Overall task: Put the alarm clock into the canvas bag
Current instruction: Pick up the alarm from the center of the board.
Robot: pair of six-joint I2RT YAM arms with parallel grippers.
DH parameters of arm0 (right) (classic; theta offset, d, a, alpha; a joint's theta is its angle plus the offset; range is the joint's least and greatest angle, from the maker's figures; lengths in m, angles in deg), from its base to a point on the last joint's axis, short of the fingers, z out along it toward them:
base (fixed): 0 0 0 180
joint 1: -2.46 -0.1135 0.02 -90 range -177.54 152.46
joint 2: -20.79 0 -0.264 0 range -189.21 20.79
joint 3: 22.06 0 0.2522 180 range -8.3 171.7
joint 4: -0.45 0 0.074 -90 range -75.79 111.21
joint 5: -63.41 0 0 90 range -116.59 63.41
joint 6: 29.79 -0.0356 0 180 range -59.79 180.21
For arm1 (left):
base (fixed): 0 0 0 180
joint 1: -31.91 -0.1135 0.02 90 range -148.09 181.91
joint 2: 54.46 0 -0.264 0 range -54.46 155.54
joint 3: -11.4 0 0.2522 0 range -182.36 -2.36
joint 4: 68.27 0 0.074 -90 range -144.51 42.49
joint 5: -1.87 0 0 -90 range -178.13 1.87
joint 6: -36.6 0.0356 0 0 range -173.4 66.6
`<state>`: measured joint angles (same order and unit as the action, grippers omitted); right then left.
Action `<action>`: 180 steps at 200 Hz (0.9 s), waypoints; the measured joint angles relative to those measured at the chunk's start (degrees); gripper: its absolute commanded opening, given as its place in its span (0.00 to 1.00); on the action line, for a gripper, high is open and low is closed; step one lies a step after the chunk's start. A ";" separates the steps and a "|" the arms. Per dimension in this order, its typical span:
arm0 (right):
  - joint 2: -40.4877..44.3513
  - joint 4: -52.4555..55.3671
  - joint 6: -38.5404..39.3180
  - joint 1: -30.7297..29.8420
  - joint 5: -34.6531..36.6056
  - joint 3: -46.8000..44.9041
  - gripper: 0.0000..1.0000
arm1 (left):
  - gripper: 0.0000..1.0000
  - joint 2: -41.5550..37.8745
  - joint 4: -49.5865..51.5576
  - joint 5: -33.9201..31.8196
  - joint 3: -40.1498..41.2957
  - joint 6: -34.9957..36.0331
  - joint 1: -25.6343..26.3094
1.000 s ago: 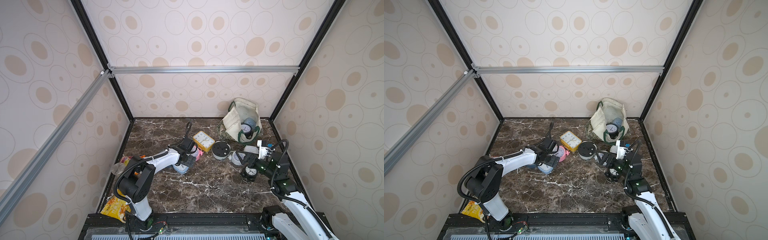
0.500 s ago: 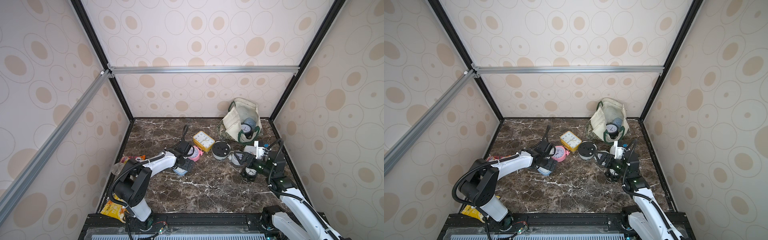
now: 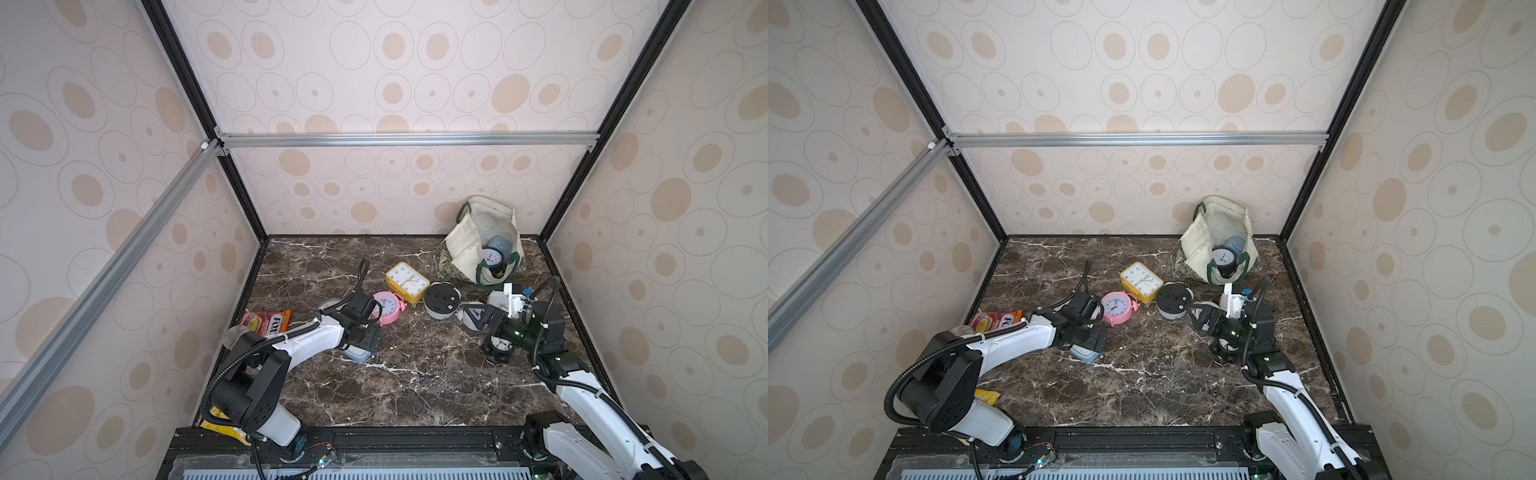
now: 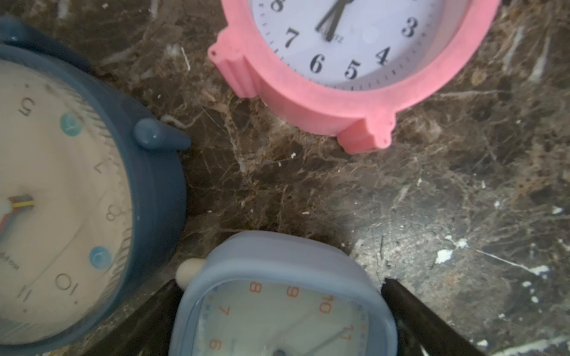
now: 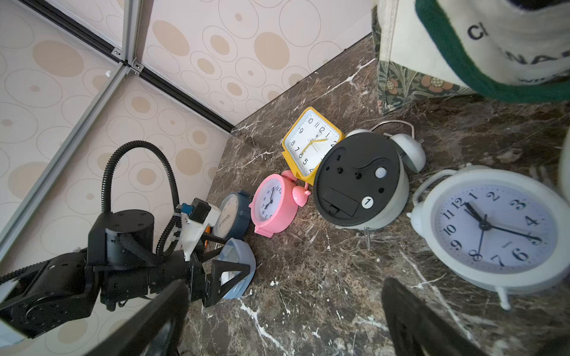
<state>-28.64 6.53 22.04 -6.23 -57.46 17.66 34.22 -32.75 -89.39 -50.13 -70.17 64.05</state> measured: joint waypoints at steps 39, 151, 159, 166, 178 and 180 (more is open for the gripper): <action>0.11 -0.24 -0.35 0.00 -0.22 -0.26 1.00 | 0.98 0.68 -1.05 -0.26 0.46 -1.64 0.33; 2.99 -2.25 1.29 -3.43 -0.07 -5.05 1.00 | 0.83 -8.90 2.99 3.76 -11.87 -13.62 0.55; 3.54 -3.58 2.01 -4.87 0.22 -5.55 1.00 | 0.83 -9.92 1.81 4.24 -13.18 -15.54 0.55; 3.89 -5.22 2.71 -6.88 0.96 -6.21 1.00 | 0.83 -10.64 0.72 4.74 -13.75 -17.09 0.55; 3.76 -8.02 3.96 -10.88 2.19 -7.45 1.00 | 0.82 -11.63 -1.03 5.79 -14.27 -20.31 0.55; 3.63 -8.52 4.17 -11.56 2.54 -7.63 1.00 | 0.82 -11.72 -1.31 6.05 -14.29 -20.83 0.55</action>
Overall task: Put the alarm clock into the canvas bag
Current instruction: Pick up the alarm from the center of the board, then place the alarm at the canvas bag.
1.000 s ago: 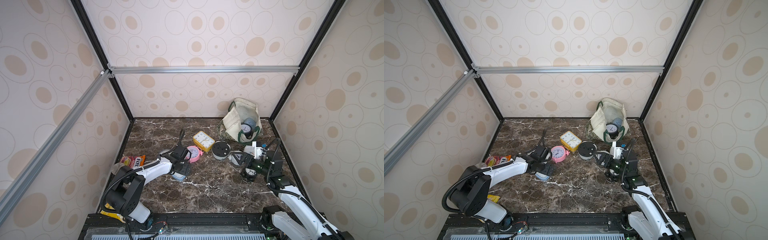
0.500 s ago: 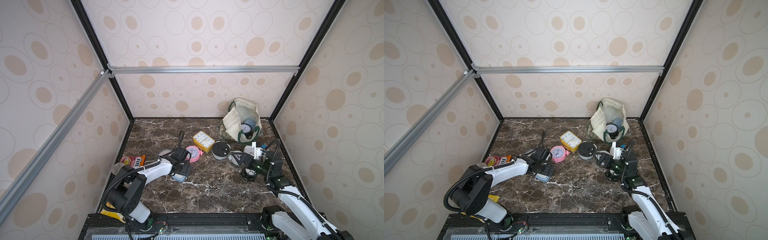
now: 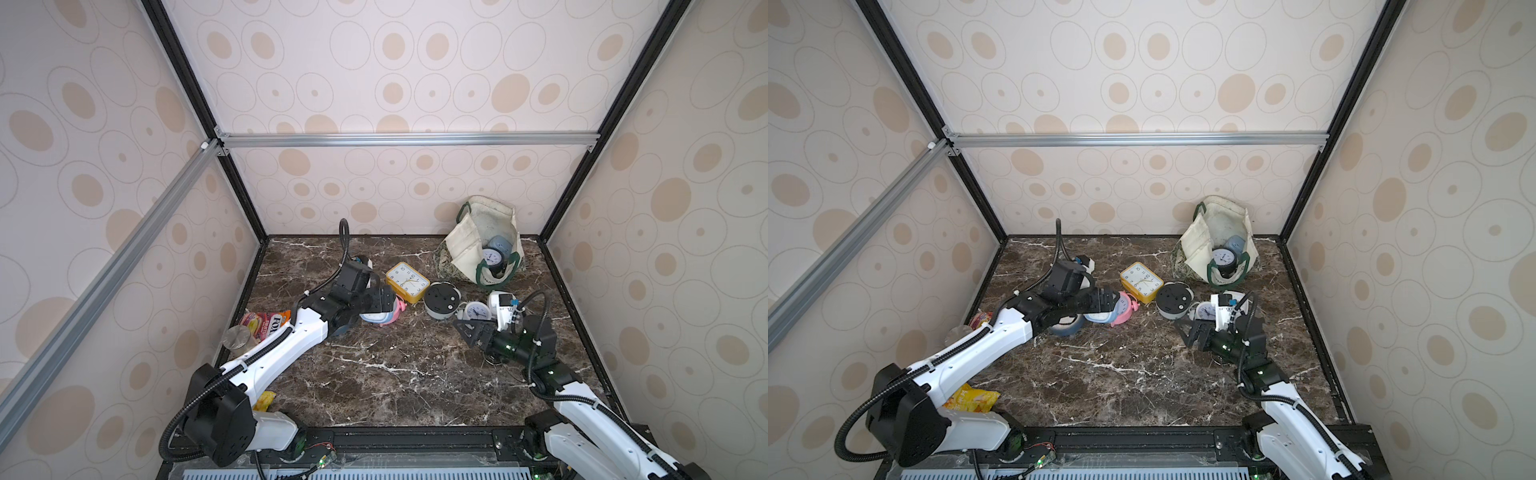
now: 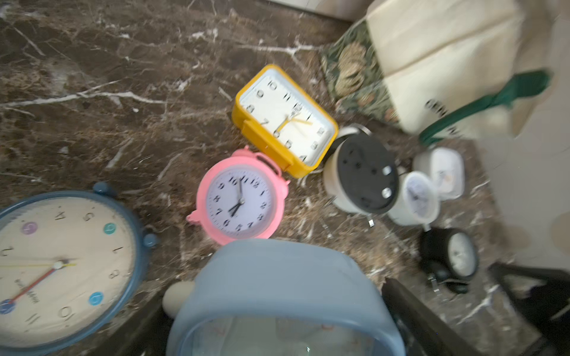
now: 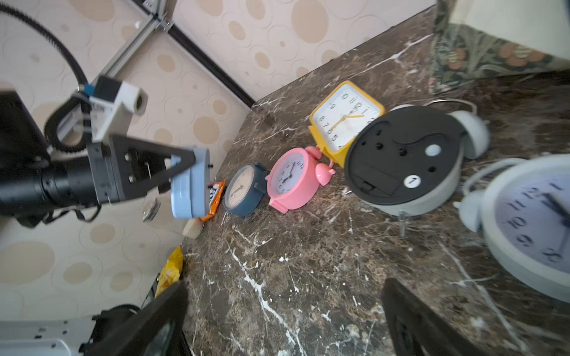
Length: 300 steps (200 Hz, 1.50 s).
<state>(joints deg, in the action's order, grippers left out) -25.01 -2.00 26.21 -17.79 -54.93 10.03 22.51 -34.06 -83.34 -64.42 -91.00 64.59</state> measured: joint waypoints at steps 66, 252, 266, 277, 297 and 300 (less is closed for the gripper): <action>-19.28 -22.95 8.22 -18.60 11.17 1.31 1.00 | 0.82 0.13 -6.40 3.74 -0.07 -12.35 0.87; -38.27 -35.71 4.68 -21.79 13.16 19.39 0.67 | 0.83 -0.26 -10.97 5.22 2.58 -16.98 1.53; -38.32 -34.47 4.55 -21.81 13.14 19.80 0.63 | 0.83 -0.26 -11.26 5.40 2.78 -17.09 1.53; -38.32 -33.48 4.63 -21.81 13.07 20.15 0.61 | 0.83 -0.28 -11.78 5.42 2.99 -17.22 1.55; -38.32 -31.91 4.48 -21.81 13.16 20.33 0.59 | 0.83 -0.31 -12.61 5.44 3.37 -17.49 1.55; -38.32 -31.63 4.46 -21.81 13.20 20.33 0.58 | 0.84 -0.31 -12.70 5.44 3.43 -17.51 1.55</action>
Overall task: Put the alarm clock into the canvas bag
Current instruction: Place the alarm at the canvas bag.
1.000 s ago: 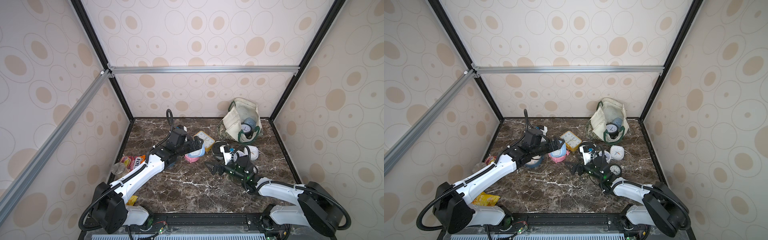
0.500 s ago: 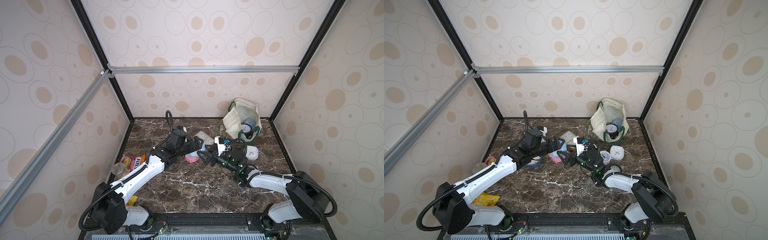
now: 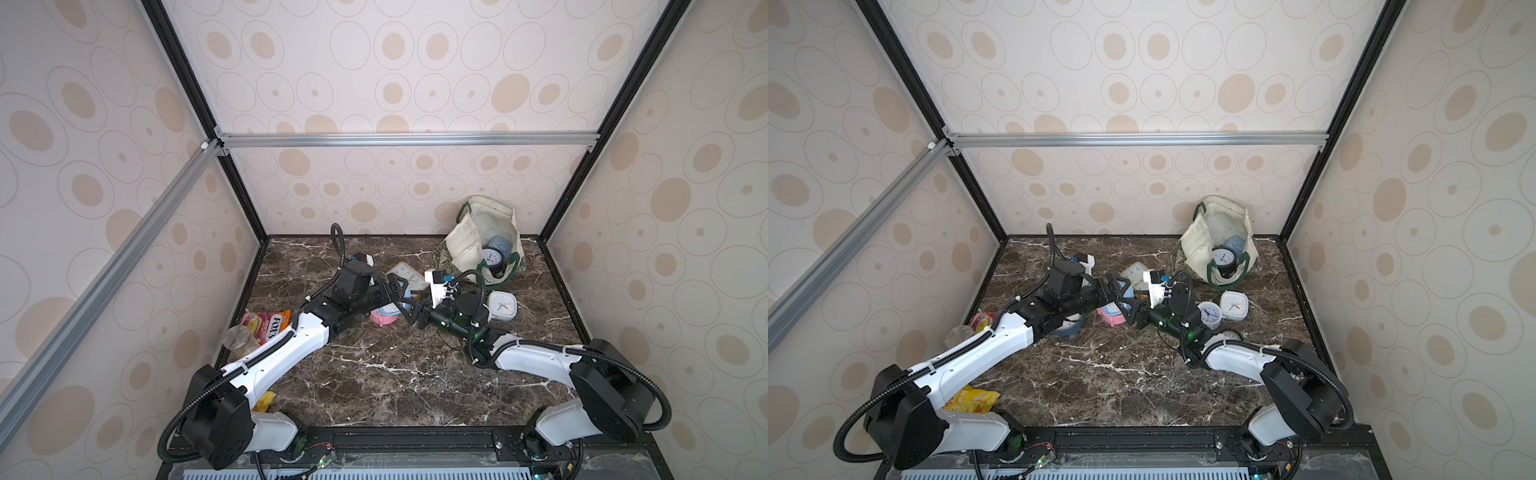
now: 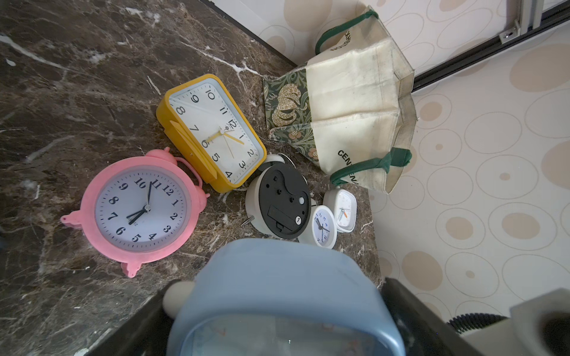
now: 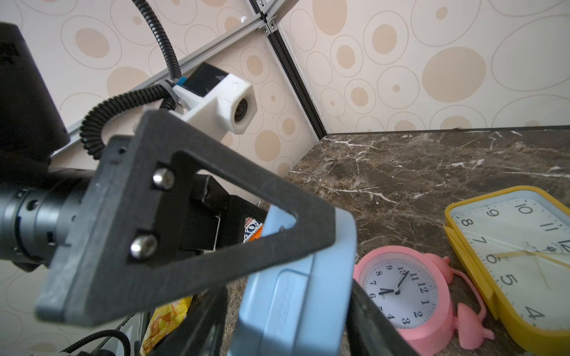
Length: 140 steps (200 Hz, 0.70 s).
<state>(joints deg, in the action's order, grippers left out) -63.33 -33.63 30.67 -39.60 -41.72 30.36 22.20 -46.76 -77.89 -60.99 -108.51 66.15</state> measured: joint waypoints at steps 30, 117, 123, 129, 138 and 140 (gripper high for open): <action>0.00 1.31 -0.26 -0.04 -0.02 0.26 0.55 | 0.84 0.00 -0.68 0.20 0.42 -0.22 0.04; 0.13 4.63 -0.81 -0.11 2.12 1.07 0.23 | 0.89 -0.17 -2.89 -0.17 1.97 -0.66 0.17; 0.13 4.81 -0.81 -0.11 2.12 1.09 0.21 | 0.97 -0.17 -2.95 -0.17 2.05 -0.66 0.17; 0.17 4.96 -0.79 -0.11 2.14 1.11 0.20 | 0.98 -0.17 -2.99 -0.13 2.12 -0.66 0.17; 0.35 5.22 -0.79 -0.11 2.32 1.11 0.17 | 0.98 -0.17 -2.99 -0.04 2.14 -0.63 0.20; 0.39 5.29 -0.79 -0.11 2.38 1.11 0.16 | 0.98 -0.17 -2.99 -0.02 2.14 -0.61 0.20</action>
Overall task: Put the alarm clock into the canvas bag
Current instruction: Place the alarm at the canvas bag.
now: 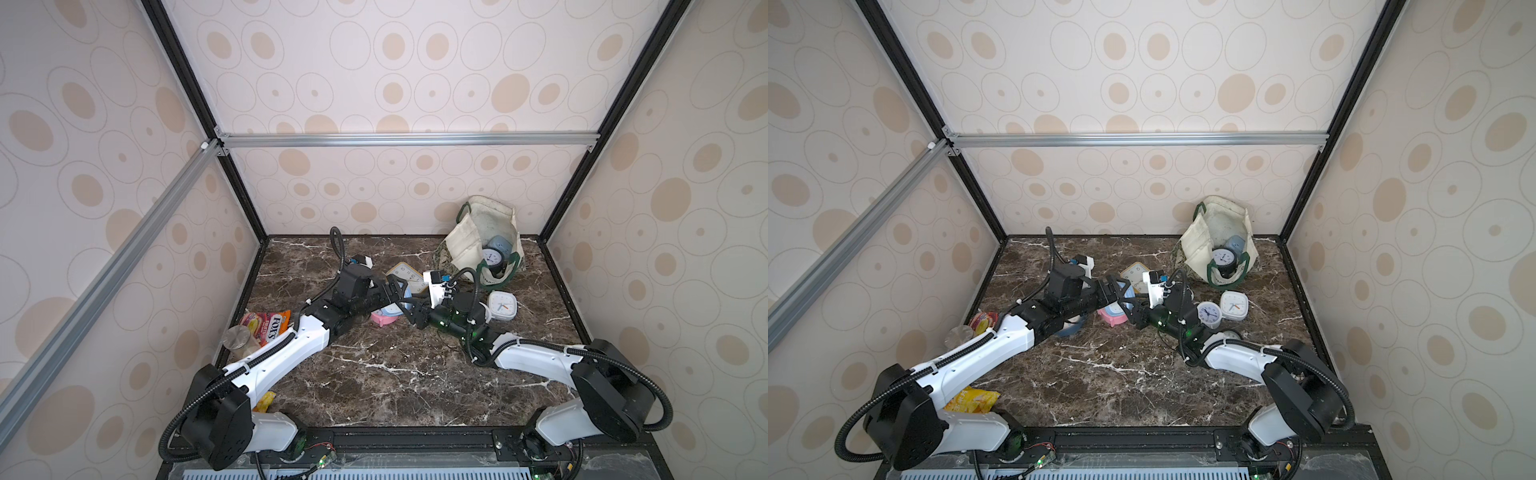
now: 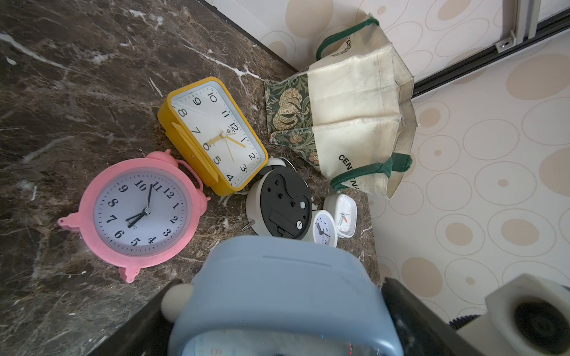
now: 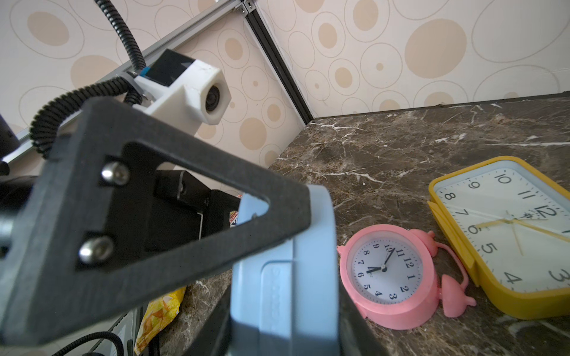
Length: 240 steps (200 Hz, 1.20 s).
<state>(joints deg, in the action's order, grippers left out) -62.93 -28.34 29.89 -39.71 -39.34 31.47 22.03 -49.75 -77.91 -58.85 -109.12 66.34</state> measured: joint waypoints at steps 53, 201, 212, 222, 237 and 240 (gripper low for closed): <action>8.44 10.38 3.21 0.31 9.90 -0.22 0.03 | 0.98 -1.86 0.74 1.29 -2.03 3.65 0.28; -7.19 4.57 4.04 30.47 33.66 17.59 0.02 | 0.98 -12.90 7.80 -0.52 1.73 10.75 -0.59; -11.13 4.59 4.02 30.95 34.64 21.40 0.03 | 0.98 -13.94 8.46 -0.66 2.36 10.75 -0.59; -14.38 4.85 3.67 31.41 35.63 24.57 0.04 | 0.98 -14.93 9.27 -0.92 2.67 10.75 -0.59; -18.21 5.42 2.75 32.44 36.11 28.17 0.11 | 0.98 -16.48 10.19 -1.40 2.91 10.75 -0.59; -18.75 5.66 2.69 32.63 36.28 28.79 0.11 | 0.99 -16.72 10.38 -1.46 2.93 10.75 -0.59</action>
<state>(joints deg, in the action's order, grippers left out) -81.69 -22.68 32.57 -7.08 -3.06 60.26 5.30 -39.37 -79.38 -55.92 -98.37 65.75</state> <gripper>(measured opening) 0.411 0.984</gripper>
